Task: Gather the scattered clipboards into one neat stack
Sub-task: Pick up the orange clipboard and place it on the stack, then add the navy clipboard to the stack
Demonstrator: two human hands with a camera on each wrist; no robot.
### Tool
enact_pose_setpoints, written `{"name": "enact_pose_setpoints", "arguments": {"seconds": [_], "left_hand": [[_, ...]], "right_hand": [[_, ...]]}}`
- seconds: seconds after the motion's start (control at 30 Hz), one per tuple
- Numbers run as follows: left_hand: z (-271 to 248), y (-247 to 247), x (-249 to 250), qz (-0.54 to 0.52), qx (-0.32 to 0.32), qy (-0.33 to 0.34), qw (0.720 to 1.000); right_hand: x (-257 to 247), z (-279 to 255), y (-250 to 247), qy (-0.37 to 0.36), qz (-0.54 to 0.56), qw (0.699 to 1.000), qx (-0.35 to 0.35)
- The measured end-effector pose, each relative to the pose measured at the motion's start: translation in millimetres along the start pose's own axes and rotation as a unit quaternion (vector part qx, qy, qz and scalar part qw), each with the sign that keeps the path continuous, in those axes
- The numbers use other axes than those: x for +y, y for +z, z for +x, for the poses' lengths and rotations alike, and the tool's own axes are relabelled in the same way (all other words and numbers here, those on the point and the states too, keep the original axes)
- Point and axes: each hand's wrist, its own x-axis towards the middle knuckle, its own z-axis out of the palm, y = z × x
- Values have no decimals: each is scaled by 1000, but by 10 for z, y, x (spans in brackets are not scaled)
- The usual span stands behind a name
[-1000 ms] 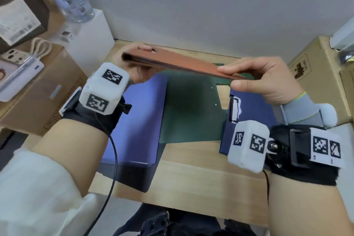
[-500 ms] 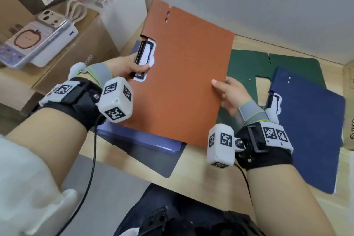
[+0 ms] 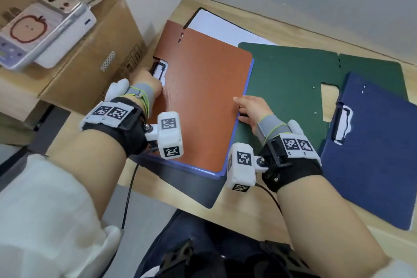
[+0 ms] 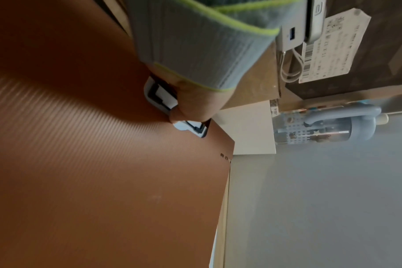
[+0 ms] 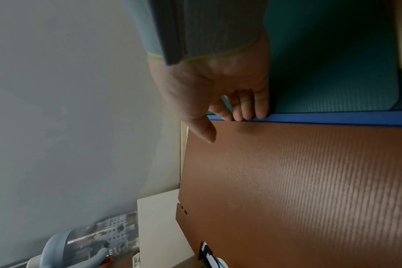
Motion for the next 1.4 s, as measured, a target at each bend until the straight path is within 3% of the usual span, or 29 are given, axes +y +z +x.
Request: {"name": "enact_pose_setpoints", "arguments": {"seconds": [0.23, 0.33, 0.43, 0.5, 0.57, 0.67, 0.8, 0.93, 1.0, 1.17, 1.3, 1.4], "left_hand": [[335, 235, -149, -36, -12, -73, 997], [119, 192, -58, -51, 4, -112, 992], [-300, 157, 262, -21, 50, -48, 997], [-524, 215, 498, -73, 50, 32, 996], [-678, 383, 745, -154, -26, 84, 984], [-1129, 770, 1145, -266, -178, 99, 942], [-1703, 1334, 1429, -265, -345, 59, 898], [-2147, 1968, 1571, -210, -415, 45, 884], [-2241, 2220, 1637, -181, -405, 60, 894], [-2258, 2601, 1851, -40, -311, 162, 935], [-2245, 2702, 1957, 146, -242, 237, 929], [-2240, 2691, 1947, 192, -203, 268, 922]], "right_hand": [[73, 14, -21, -7, 12, 999, 32], [76, 10, -29, -4, 52, 999, 14], [90, -28, -163, -26, 63, 997, 26], [123, -38, -307, -46, 73, 995, 45], [155, -67, -506, -66, 79, 993, 64], [282, -114, -1022, -86, 87, 986, 109], [542, -145, -1647, -86, 107, 975, 174], [969, -194, -2326, -55, 115, 961, 244], [1173, -228, -2566, -26, 97, 958, 269], [1556, -355, -2928, 50, -16, 953, 297], [1698, -380, -3019, 59, -108, 954, 275], [1683, -378, -3030, 59, -124, 954, 267]]}}
